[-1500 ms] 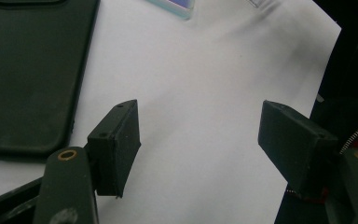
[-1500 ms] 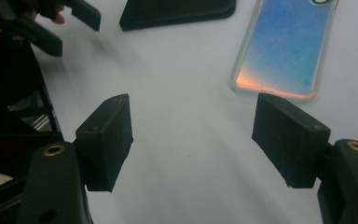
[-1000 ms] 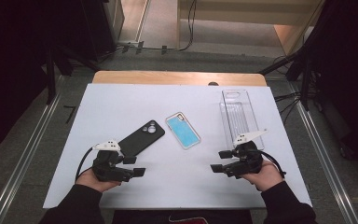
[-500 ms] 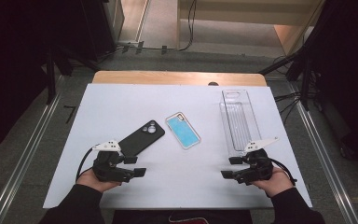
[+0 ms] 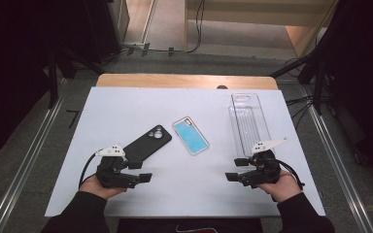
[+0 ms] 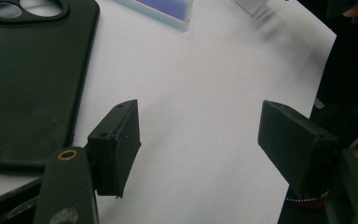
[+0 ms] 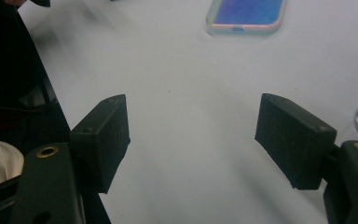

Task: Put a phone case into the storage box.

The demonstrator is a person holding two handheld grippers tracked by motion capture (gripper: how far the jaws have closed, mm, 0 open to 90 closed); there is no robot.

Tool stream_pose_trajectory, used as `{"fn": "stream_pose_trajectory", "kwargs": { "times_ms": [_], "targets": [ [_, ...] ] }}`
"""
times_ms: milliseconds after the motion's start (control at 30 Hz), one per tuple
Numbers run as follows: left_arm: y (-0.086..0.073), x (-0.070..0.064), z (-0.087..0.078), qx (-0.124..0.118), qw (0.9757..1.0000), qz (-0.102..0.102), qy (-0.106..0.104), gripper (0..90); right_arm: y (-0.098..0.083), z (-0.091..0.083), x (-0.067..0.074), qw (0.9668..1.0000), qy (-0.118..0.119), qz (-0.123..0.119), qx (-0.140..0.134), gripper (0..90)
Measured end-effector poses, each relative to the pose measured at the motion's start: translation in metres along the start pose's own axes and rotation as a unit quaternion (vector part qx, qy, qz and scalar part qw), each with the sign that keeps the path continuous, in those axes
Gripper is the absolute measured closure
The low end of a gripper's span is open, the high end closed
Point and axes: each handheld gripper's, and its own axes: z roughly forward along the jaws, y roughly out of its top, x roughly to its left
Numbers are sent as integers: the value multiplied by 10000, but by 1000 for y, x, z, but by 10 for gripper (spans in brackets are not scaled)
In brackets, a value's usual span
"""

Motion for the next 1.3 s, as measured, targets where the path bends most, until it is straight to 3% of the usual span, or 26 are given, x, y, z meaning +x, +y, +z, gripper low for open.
{"fn": "stream_pose_trajectory", "kwargs": {
  "times_ms": [133,267,400,600,800,967,1133,1267,1300],
  "targets": [
    [0,0,0,16,10000,-2,4,298,8,3,4,10000,-20,-23,-82,223],
    [0,0,0,24,10000,-22,0,299,26,7,12,9994,-249,-110,-212,222],
    [0,0,1,53,10000,-47,24,299,38,13,16,9992,-354,-44,-184,221],
    [0,1,0,92,9999,-40,46,299,55,28,15,9985,-536,53,-22,212],
    [0,1,0,79,9999,-51,45,298,73,38,14,9971,-724,57,-232,213],
    [0,1,0,76,9999,-52,49,298,82,45,11,9959,-874,101,-195,212],
    [0,1,0,78,9999,-54,45,298,95,54,2,9941,-1004,323,-267,148],
    [0,1,0,75,10000,-49,42,299,103,59,-4,9953,-887,327,-219,87],
    [0,1,-1,73,10000,-51,44,298,108,63,-5,9955,-866,304,-216,0]
  ]
}}
